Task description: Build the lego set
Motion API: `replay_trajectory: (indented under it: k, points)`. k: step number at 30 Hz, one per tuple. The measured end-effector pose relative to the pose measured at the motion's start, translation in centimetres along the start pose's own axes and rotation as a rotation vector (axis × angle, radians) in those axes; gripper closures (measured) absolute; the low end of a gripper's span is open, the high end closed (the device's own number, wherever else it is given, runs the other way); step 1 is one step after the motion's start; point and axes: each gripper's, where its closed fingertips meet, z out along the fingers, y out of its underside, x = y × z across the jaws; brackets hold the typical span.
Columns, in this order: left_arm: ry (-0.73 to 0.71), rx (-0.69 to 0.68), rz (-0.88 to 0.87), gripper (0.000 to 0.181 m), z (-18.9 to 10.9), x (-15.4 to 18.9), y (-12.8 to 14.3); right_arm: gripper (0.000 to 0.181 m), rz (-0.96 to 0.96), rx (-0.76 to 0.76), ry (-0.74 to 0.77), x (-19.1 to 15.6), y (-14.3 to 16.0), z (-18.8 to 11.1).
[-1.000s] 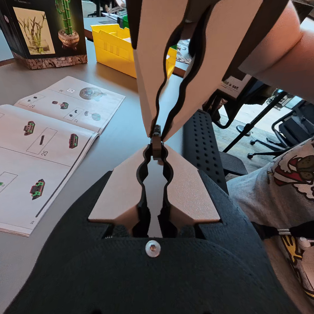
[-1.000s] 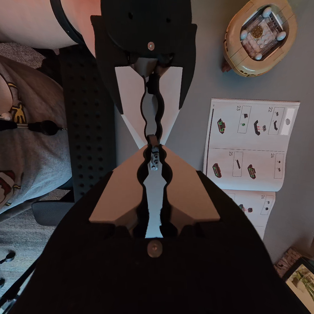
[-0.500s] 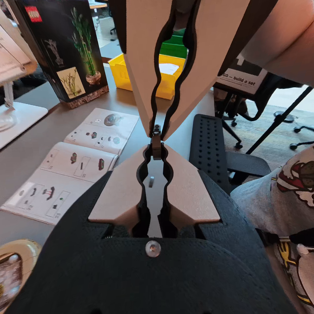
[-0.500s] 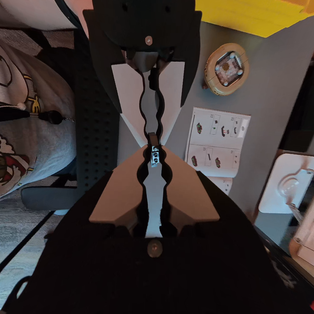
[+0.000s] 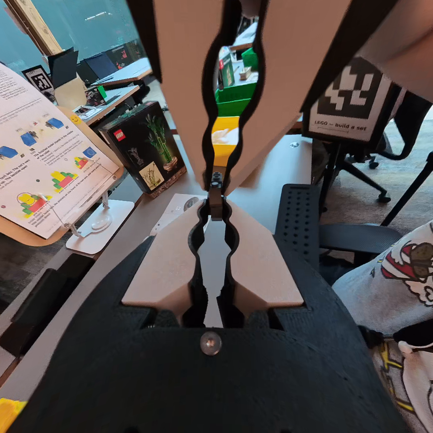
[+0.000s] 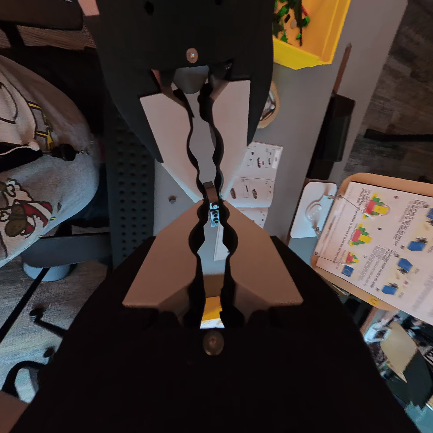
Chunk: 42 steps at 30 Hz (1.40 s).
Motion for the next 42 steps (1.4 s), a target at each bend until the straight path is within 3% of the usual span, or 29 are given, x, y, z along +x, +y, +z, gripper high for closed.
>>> replay_trajectory:
  k: [6,13,23,36,42]
  points:
    - [0.041,0.042,-0.054,0.172,-0.3,1.3,-1.1,0.174,0.002,0.041,0.063,-1.0,0.0,-1.1]
    - [-0.019,-0.012,0.050,0.172,0.0,1.9,-1.5,0.173,-0.009,0.021,0.013,-1.8,0.6,-1.5]
    - [0.008,0.023,0.006,0.172,-0.5,1.8,-1.8,0.173,-0.034,0.081,0.036,-1.5,0.0,-1.9]
    - [0.041,0.043,-0.038,0.172,-0.8,1.6,-1.3,0.154,-0.044,0.146,0.047,-0.7,-0.2,-2.0]
    - [0.067,0.067,-0.077,0.172,-0.8,1.4,-1.3,0.158,-0.011,0.235,0.025,-0.3,-0.2,-2.0]
